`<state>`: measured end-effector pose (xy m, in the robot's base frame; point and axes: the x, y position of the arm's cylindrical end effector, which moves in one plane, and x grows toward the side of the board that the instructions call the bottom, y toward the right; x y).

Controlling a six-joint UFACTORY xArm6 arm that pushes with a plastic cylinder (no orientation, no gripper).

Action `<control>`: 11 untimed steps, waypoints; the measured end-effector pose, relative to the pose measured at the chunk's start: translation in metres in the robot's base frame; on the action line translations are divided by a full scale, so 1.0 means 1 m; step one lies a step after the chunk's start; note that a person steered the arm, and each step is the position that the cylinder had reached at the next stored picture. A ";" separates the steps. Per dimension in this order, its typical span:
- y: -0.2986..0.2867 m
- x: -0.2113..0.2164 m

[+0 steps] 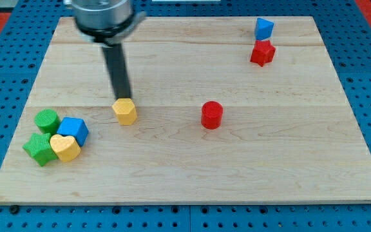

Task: Push the red circle to the bottom of the red star

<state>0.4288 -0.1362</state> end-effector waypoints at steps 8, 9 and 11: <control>0.299 0.011; 0.309 -0.005; 0.381 -0.113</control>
